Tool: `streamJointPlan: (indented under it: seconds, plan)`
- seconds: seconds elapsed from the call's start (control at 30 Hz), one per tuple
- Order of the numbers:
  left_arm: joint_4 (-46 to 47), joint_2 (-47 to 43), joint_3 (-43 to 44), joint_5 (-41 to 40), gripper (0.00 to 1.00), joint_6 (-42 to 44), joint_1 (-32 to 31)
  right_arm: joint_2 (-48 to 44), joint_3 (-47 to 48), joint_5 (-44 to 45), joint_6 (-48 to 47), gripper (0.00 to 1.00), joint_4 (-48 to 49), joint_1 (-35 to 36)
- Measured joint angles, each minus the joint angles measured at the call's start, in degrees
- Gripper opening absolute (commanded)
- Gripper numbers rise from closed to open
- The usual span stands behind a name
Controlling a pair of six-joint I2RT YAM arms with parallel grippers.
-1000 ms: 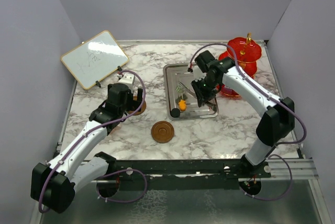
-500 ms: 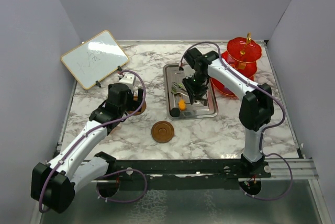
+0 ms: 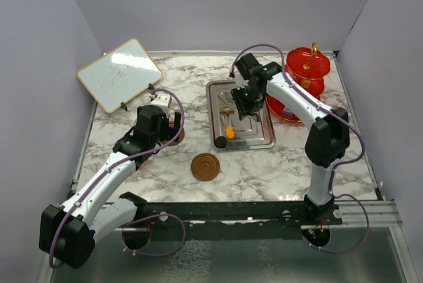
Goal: Serve the afternoon tea
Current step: Adjust the dessert on the tray.
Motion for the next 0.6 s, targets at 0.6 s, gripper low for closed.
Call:
streamJointPlan:
  seconds: [0.6]
  plan:
    - [0.0, 0.2, 0.0, 0.0, 0.99, 0.0, 0.0, -25.4, -42.7, -11.5, 27.8, 0.36, 30.4, -3.7]
